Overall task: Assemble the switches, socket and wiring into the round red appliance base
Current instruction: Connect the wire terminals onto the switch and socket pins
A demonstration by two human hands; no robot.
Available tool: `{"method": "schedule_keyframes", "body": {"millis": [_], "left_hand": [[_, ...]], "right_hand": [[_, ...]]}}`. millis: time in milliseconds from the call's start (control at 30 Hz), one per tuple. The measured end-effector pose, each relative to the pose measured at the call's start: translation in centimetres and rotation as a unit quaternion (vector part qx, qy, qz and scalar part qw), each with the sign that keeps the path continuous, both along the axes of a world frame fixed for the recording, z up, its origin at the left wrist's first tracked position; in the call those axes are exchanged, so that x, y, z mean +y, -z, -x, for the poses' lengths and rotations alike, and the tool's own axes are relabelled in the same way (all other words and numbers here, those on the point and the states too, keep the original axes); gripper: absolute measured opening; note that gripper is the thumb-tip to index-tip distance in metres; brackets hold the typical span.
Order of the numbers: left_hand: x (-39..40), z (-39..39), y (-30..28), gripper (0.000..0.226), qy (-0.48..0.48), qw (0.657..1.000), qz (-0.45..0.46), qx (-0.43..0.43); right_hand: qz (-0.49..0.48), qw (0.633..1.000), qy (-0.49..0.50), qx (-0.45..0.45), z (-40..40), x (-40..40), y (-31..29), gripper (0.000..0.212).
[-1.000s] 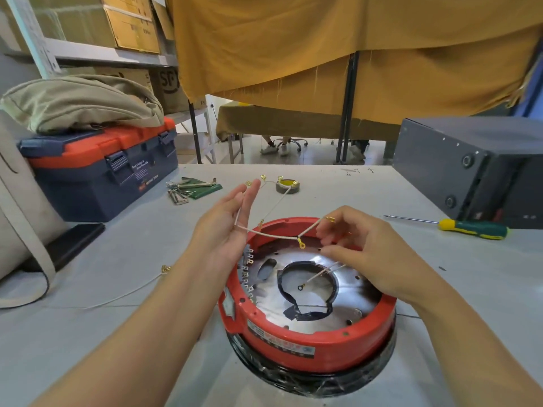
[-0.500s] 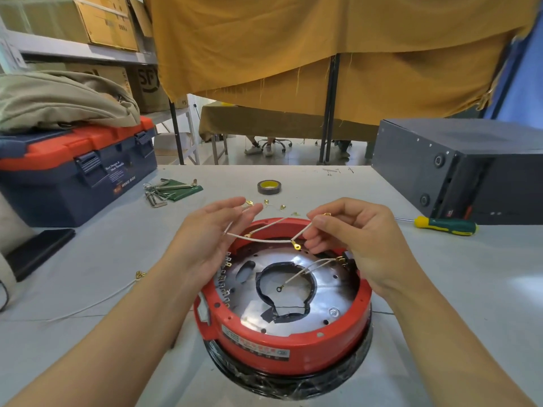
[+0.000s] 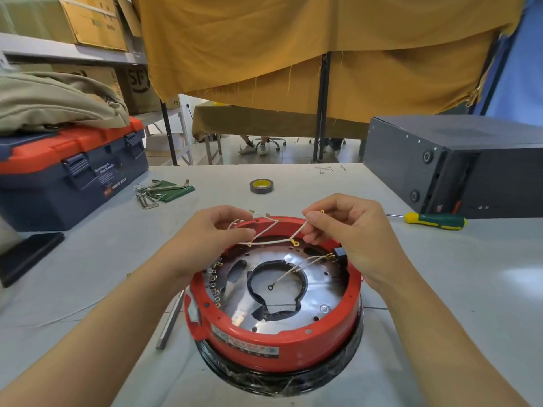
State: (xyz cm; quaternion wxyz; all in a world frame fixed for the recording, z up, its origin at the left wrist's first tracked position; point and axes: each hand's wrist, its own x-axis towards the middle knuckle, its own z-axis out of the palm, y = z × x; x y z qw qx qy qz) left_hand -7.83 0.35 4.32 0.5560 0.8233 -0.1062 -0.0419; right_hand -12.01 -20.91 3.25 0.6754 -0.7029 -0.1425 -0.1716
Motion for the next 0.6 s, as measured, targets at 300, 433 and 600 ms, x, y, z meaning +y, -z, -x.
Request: {"method": "schedule_keyframes", "body": {"millis": [300,433,600], "left_hand": [[-0.4,-0.3,-0.6,0.015,0.021,0.965,-0.231,-0.119],[-1.5,0.2,-1.0,0.005,0.097,0.987,-0.087,-0.092],[-3.8,0.6,-0.8,0.017,0.220,0.975,0.034,-0.014]], "right_hand": [[0.054,0.997,-0.036,0.045,-0.4,-0.5,0.5,0.009],[0.079,0.994,-0.057,0.049,-0.4,-0.6,0.4,0.010],[0.098,0.993,-0.052,0.045,-0.4,-0.7,0.6,0.008]]}}
